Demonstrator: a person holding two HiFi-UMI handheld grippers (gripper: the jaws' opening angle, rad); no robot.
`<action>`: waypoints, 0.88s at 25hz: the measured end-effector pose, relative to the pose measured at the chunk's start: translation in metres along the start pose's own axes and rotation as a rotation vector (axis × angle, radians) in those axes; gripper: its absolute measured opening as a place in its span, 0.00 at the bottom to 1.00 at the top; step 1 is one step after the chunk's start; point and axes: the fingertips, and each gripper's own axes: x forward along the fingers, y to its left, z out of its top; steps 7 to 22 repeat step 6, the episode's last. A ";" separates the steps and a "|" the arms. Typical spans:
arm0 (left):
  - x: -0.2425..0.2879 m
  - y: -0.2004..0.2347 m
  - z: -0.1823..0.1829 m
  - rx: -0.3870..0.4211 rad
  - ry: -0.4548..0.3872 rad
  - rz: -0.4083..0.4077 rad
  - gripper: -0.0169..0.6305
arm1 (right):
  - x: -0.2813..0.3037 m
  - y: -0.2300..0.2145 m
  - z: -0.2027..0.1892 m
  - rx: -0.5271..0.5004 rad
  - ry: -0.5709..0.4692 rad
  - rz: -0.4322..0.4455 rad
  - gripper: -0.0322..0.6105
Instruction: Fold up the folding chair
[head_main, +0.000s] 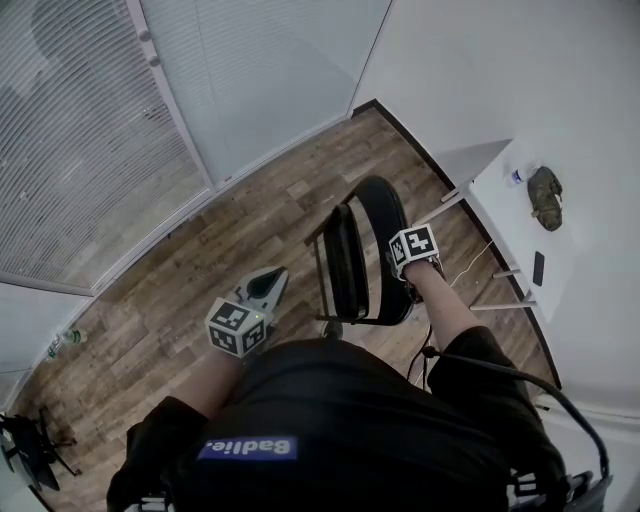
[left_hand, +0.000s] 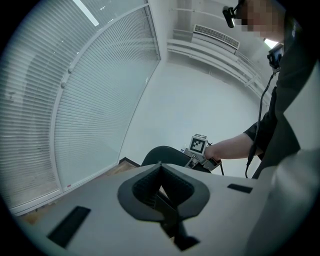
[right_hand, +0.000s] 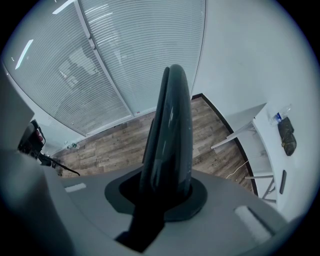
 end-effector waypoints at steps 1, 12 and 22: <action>0.000 -0.002 -0.001 0.000 0.001 -0.001 0.03 | 0.000 -0.001 -0.001 0.000 -0.001 0.000 0.16; -0.003 0.001 -0.006 -0.004 0.003 0.007 0.03 | 0.002 0.000 -0.004 0.004 -0.006 0.002 0.16; -0.003 0.001 -0.006 -0.004 0.003 0.007 0.03 | 0.002 0.000 -0.004 0.004 -0.006 0.002 0.16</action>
